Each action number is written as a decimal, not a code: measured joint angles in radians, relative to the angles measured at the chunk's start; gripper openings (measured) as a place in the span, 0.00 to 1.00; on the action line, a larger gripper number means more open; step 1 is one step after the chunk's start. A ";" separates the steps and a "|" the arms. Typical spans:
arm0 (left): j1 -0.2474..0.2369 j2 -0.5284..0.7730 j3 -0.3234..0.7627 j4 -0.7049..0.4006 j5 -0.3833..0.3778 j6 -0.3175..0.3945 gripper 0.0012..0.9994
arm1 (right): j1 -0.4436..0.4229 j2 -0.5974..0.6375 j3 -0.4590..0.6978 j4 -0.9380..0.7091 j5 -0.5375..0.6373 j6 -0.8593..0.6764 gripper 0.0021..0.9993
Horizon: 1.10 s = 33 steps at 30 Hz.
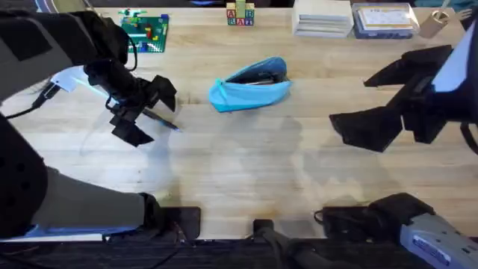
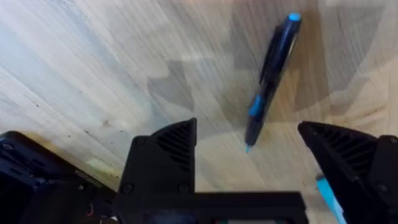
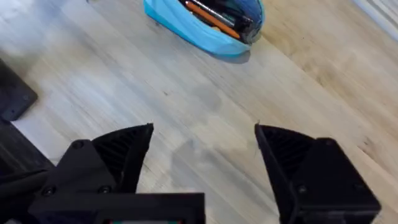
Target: Unzip the bag, pick up the pens from the table one at a time and place them inside, then zip the bag closed.
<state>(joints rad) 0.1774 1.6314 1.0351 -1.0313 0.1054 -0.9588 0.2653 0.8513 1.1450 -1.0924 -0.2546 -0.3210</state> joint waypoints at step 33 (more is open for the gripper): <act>-0.056 0.000 -0.015 0.090 -0.102 -0.021 0.99 | 0.000 0.000 0.000 0.000 0.000 0.000 1.00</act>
<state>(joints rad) 0.1211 1.6314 1.0204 -0.9410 0.0032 -0.9802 0.2653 0.8513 1.1450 -1.0927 -0.2546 -0.3210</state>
